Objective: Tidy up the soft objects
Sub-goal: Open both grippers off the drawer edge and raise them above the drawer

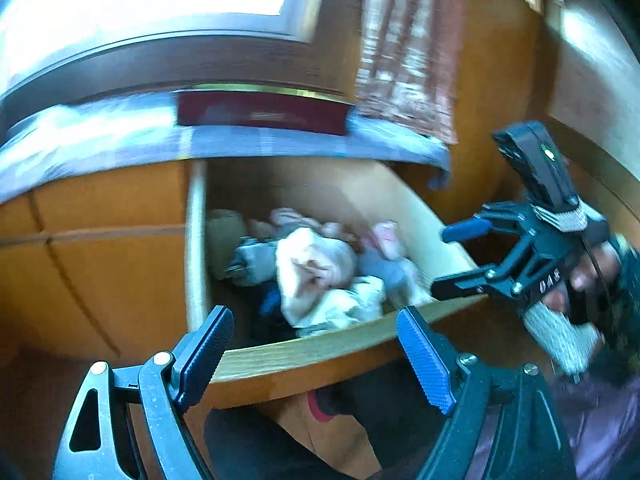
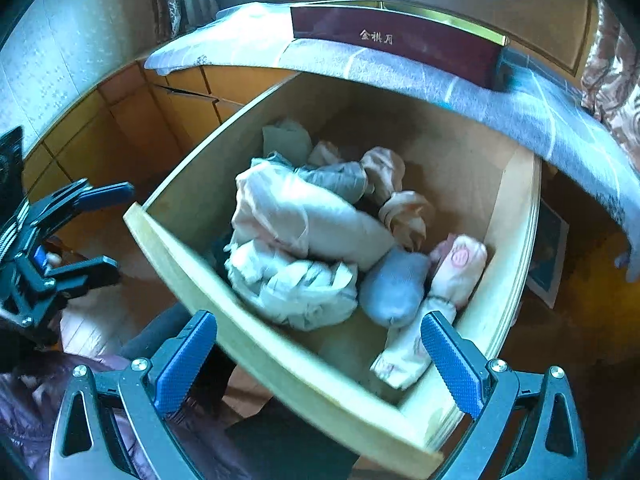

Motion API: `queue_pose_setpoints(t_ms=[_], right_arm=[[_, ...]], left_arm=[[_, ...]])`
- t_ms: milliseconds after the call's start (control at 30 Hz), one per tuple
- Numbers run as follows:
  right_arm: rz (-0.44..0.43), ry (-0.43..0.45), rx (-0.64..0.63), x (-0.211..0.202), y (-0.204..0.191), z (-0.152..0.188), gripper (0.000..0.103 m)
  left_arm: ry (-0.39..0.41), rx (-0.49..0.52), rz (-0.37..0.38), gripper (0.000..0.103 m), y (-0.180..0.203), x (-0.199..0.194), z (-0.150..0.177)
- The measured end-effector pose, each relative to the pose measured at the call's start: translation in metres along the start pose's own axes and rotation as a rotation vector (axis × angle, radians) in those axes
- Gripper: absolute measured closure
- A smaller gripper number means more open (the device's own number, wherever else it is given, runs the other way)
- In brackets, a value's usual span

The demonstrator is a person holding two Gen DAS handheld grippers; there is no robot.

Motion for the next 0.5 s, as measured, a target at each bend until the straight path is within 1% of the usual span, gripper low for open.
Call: queue_pose_setpoints(t_ms=[100, 200, 333, 433, 500], right_arm=[[-0.01, 0.02, -0.012, 0.003, 0.001, -0.014, 0.0], [-0.027, 0.025, -0.082, 0.009, -0.003, -0.028, 0.003], [-0.037, 0.0, -0.196, 0.022, -0.007, -0.047, 0.009], [-0.074, -0.023, -0.231, 0.032, -0.008, -0.057, 0.01], [-0.087, -0.039, -0.285, 0.039, -0.013, -0.062, 0.01]], left_arm=[[-0.002, -0.046, -0.055, 0.018, -0.009, -0.003, 0.0], [-0.004, -0.071, -0.087, 0.018, -0.015, -0.005, 0.001], [-0.003, -0.111, -0.111, 0.017, -0.023, -0.008, 0.005], [-0.016, -0.154, -0.115, 0.018, -0.03, -0.009, 0.011], [-0.017, -0.186, -0.119, 0.018, -0.035, -0.009, 0.015]])
Point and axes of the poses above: each gripper's, at about its wrist camera, not at the fingertips, and x roughly the way its jaws point, y to its right, z to its underside, the point moved 4 cm from there along x, roughly the way its jaws point, and after that the axes turned 7 degrees about x, right-handed, at the moved point
